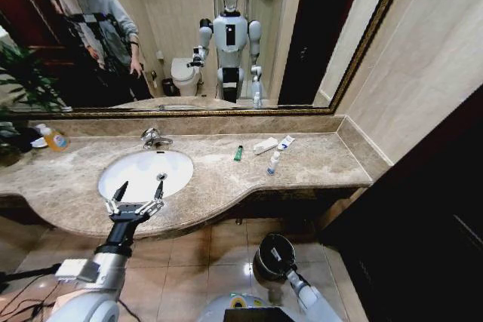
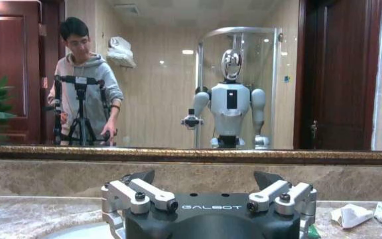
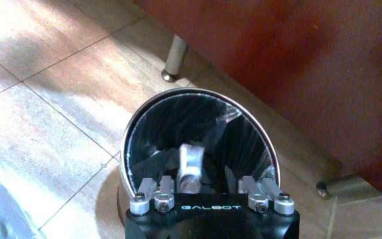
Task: Pick up the trash from the sink and place it in the trash bin.
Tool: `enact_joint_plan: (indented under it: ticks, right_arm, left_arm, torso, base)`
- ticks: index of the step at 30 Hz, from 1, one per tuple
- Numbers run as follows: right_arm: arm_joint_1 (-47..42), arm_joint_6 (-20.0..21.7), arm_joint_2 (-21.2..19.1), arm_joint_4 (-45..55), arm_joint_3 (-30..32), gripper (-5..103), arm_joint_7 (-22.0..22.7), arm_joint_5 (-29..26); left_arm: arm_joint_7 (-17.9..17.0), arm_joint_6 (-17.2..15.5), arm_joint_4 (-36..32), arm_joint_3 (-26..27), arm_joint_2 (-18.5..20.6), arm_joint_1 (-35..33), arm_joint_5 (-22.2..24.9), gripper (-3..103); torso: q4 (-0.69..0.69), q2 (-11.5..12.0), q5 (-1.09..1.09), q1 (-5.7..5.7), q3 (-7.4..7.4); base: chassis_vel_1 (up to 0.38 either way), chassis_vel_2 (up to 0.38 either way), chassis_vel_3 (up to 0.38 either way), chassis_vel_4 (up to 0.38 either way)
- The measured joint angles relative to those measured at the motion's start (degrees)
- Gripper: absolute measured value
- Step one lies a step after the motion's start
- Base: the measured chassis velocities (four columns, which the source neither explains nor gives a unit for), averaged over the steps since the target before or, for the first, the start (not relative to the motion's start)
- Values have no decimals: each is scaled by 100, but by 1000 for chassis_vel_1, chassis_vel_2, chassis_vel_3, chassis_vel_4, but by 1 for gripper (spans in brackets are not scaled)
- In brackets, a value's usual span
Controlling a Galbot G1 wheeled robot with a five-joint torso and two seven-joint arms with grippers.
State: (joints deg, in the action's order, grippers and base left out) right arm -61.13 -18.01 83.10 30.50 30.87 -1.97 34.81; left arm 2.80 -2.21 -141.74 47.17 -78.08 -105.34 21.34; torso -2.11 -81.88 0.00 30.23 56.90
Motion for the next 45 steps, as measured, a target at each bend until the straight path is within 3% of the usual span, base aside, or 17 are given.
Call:
enact_joint_plan:
  ticks: [1,5,6,7,11,12,14,15,25,30,33,34,39,45]
  right_arm:
    - [-19,4,2,35,-1,51,0,0]
    - [-70,10,10,134,-1,51,6,-1]
    - [-88,11,15,156,1,68,12,-2]
    - [-105,11,17,179,2,74,16,-3]
    - [-149,12,20,231,4,79,23,-7]
    - [-179,11,20,267,5,90,24,-11]
    - [-206,11,20,310,6,90,26,-18]
    - [-231,11,20,352,7,98,27,-27]
    - [-626,19,-11,1058,-3,100,128,-70]
    - [-1092,-242,-106,1849,59,100,166,-359]
    - [-1866,-361,-388,3241,106,100,164,-969]
    - [-1866,-361,-388,3241,106,100,164,-969]
    - [-3248,-74,-633,5644,376,100,78,-2504]
    - [-4221,37,-660,7275,595,100,51,-3209]
  left_arm:
    - [0,0,0,0,0,0,0,100]
    - [0,0,0,0,0,0,0,100]
    - [0,0,0,0,0,0,0,100]
    - [0,0,0,0,0,0,0,100]
    - [0,0,0,0,0,0,0,100]
    - [0,0,0,0,0,0,0,100]
    - [0,0,0,0,0,0,0,100]
    - [0,0,0,0,0,0,0,100]
    - [0,0,0,0,0,0,0,100]
    - [0,0,0,0,0,0,0,100]
    - [-1,0,0,0,0,0,0,100]
    - [-1,0,0,0,0,0,0,100]
    - [0,0,0,0,0,0,0,100]
    - [0,0,0,0,0,0,0,100]
  torso:
    - [0,0,0,0,0]
    - [0,0,0,0,0]
    - [0,0,0,0,0]
    - [0,0,0,0,0]
    - [0,0,0,0,0]
    - [0,0,0,0,0]
    - [0,0,0,0,0]
    - [0,0,0,0,0]
    - [0,0,0,0,0]
    - [0,0,3,0,0]
    - [1,0,-1,0,0]
    - [1,0,-1,0,0]
    - [1,0,1,-1,-1]
    - [1,-1,0,-1,-1]
  base:
    - [0,0,0,0]
    - [0,0,0,0]
    - [0,0,0,0]
    - [0,0,0,0]
    - [0,0,0,0]
    - [0,0,0,0]
    - [0,0,0,0]
    - [0,0,0,0]
    - [0,0,0,0]
    - [0,0,0,0]
    - [0,0,0,0]
    - [0,0,0,0]
    - [0,0,0,0]
    - [0,0,0,0]
